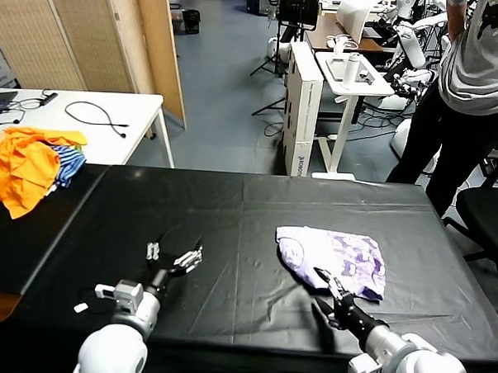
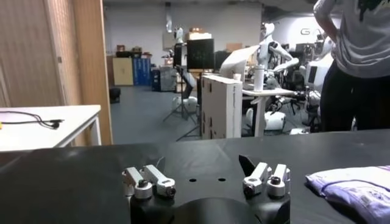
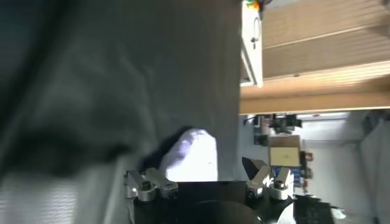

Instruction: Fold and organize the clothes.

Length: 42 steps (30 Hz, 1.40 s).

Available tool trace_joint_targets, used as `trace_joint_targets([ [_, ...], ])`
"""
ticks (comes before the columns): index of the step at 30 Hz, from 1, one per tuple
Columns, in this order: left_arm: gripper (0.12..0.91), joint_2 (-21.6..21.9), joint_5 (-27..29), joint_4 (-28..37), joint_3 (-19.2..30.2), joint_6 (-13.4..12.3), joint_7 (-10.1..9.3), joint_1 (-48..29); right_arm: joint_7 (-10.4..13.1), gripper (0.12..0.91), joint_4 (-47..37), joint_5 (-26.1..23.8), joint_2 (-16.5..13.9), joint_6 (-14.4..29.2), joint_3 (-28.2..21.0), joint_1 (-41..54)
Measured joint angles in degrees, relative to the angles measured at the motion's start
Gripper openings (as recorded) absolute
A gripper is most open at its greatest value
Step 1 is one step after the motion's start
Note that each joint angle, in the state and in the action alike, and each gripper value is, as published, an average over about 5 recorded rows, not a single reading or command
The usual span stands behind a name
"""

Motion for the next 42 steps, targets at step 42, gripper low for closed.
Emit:
trace_joint_targets([
  [42, 0.907, -1.91, 1.59, 0.31, 0.47, -0.38, 0.09, 1.39, 3.57, 0.907, -8.53, 7.72, 3.77, -3.02, -10.79, 13.61],
])
